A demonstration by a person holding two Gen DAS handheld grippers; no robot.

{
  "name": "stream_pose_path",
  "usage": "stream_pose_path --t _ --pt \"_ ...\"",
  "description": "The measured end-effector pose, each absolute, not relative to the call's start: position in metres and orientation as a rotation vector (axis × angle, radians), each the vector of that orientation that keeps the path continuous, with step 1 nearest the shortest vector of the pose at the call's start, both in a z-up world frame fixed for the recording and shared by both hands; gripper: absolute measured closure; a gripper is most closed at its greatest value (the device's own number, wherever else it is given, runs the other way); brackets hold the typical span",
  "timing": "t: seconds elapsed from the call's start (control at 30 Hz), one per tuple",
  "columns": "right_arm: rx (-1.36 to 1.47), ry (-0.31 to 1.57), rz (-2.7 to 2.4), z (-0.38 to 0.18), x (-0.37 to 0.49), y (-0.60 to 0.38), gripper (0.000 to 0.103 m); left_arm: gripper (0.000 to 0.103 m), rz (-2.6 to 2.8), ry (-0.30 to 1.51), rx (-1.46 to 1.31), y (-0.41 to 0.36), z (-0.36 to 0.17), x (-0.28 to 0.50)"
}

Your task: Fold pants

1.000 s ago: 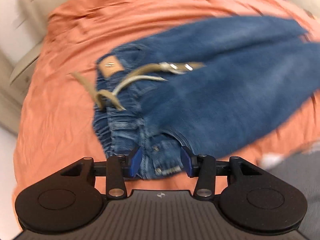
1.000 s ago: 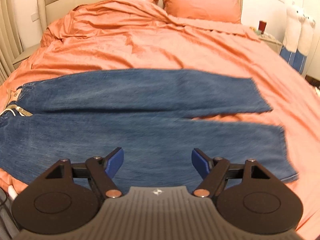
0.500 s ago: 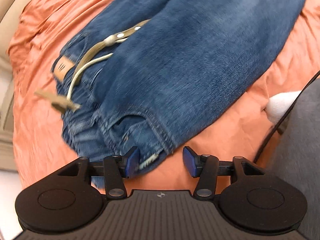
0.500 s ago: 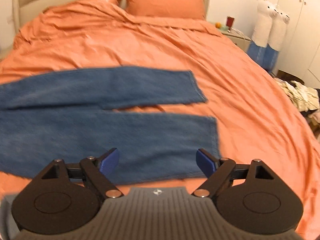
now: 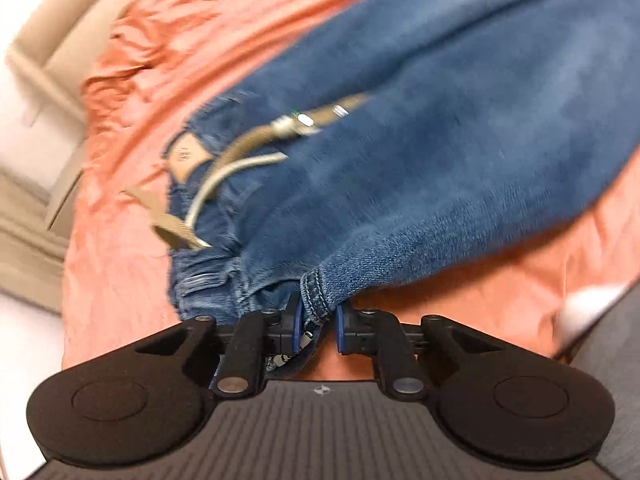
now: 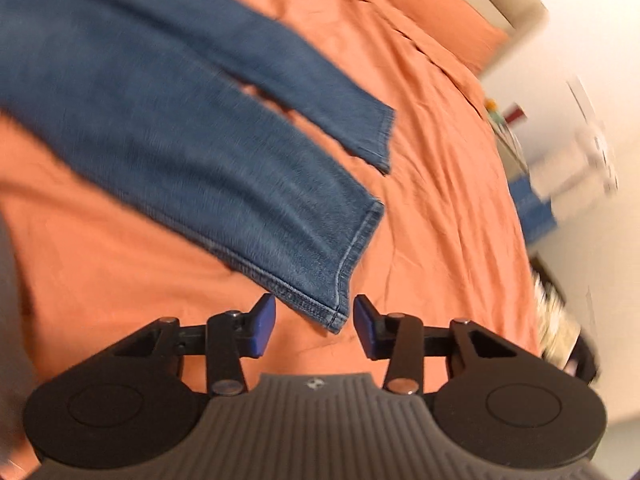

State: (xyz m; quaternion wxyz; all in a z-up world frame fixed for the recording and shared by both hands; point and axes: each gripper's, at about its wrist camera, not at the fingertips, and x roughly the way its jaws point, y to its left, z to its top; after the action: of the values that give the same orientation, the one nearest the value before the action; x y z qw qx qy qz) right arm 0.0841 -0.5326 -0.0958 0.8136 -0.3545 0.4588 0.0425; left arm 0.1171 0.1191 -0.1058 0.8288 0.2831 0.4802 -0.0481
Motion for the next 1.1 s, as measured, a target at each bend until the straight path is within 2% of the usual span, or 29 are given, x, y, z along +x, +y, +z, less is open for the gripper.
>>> stream_pose_path --t 0.1,0.17,0.3,0.37,0.63,0.87,1.1 --pt "-0.915 0.975 0.204 -0.113 0.089 -0.528 0.064 0.086 -0.037 1.005 0.551 0.116 -0.098 0.12" --pt "-1.029 0.98 0.291 -0.125 0.094 -0.522 0.068 0.086 -0.001 1.009 0.528 0.114 -0.096 0.122" --pt "-1.214 1.005 0.432 -0.146 0.104 -0.517 0.071 0.086 0.043 1.027 0.504 0.111 -0.098 0.122" --pt "-1.263 1.025 0.472 -0.152 0.11 -0.516 0.087 0.086 0.058 1.03 0.501 0.109 -0.098 0.121" --pt "-1.455 0.982 0.581 -0.168 0.076 -0.518 0.103 0.086 0.084 1.035 0.469 0.112 -0.099 0.121" --pt "-1.455 0.881 0.423 -0.176 0.063 -0.519 0.103 0.087 0.134 0.958 0.429 0.114 -0.089 0.118" --pt "-1.224 0.755 0.113 -0.13 0.093 -0.519 0.103 0.088 0.209 0.802 0.32 0.118 -0.048 0.115"
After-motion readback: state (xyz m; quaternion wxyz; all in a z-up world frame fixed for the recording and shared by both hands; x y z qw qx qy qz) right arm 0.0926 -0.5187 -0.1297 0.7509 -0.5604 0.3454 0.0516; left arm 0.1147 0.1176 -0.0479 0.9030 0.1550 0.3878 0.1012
